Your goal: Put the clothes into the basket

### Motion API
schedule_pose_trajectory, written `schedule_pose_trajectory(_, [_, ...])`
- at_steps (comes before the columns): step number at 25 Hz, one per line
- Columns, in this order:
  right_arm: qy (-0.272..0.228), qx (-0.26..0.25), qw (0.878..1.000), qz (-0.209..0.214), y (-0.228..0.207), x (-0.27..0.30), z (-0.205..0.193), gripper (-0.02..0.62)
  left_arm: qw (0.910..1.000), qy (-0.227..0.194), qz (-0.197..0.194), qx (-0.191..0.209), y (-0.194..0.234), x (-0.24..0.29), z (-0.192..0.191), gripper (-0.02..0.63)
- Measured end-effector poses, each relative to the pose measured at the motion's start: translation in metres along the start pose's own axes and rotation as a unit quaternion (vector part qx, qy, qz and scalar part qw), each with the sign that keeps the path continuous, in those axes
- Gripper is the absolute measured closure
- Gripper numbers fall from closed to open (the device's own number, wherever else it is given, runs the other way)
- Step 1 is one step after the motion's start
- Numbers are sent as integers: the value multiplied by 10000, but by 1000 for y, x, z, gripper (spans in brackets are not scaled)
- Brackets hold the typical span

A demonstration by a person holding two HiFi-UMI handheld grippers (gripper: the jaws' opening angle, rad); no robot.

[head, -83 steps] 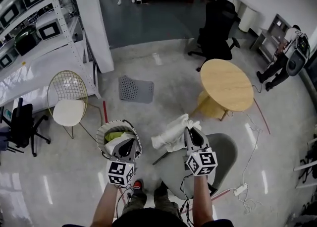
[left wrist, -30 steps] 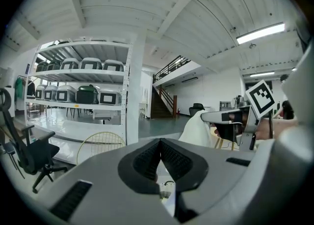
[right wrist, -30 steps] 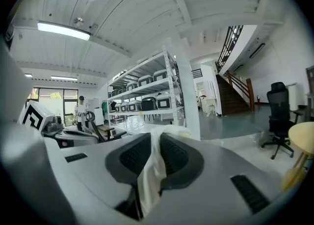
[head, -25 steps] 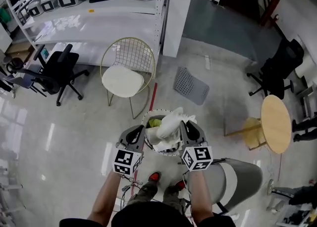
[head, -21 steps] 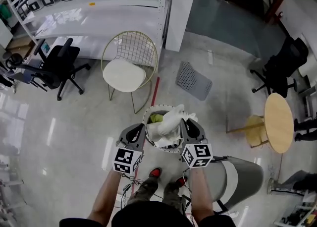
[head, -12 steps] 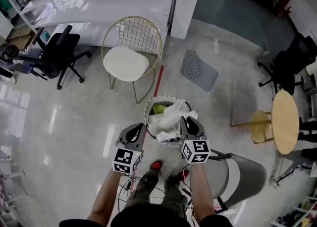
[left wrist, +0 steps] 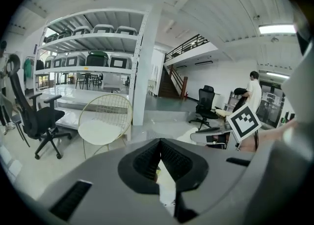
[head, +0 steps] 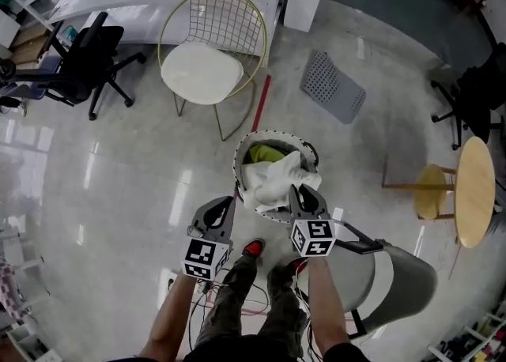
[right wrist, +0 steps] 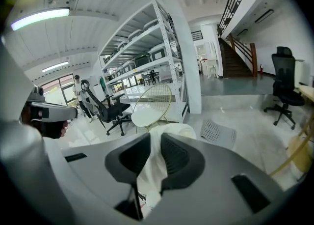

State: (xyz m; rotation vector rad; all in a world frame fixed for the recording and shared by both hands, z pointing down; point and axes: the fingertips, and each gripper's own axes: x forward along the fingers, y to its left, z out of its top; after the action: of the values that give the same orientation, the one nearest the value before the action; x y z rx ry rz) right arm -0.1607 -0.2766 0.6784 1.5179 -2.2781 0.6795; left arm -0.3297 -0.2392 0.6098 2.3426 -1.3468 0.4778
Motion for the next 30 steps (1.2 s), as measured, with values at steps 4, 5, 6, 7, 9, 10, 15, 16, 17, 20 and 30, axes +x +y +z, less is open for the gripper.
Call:
schedule_pose_trajectory(4, [261,98,9996,37,-12,25,-41,509,9997,211,45,-113,2,17,-34,598])
schedule_pose_trajectory(5, [315,123,9994,43,-15,30,-49,508,9995,259,56,-149,2,21,-42,598])
schedule_pose_trajectory(6, [360,140,9992,49,-18,35,-57,508,9993,303,68,-185,3,25,-50,598])
schedule_pose_trajectory(7, [395,150,9991,62,-19,40,-65,508,9991,346,82,-217,4,29,-58,598])
schedule_pose_trajectory(9, [457,165,9987,121,-20,47,-79,505,9986,451,109,-270,6,35,-74,598])
schedule_pose_trajectory(10, [503,175,9985,156,-19,50,-86,503,9982,505,114,-293,6,37,-81,598])
schedule_pose_trajectory(15, [608,252,9978,65,-27,58,-109,495,9969,689,126,-344,2,42,-98,600])
schedule_pose_trajectory(16, [534,259,9982,10,-30,59,-107,495,9968,705,136,-345,3,42,-99,598])
schedule_pose_trajectory(17, [451,260,9986,-26,-32,59,-103,495,9967,714,150,-345,3,41,-100,598])
schedule_pose_trajectory(20, [353,299,9989,60,-30,61,-90,457,9965,741,189,-329,6,38,-99,598])
schedule_pose_trajectory(30, [226,285,9991,234,-22,45,-68,324,9979,581,127,-260,-9,34,-71,598])
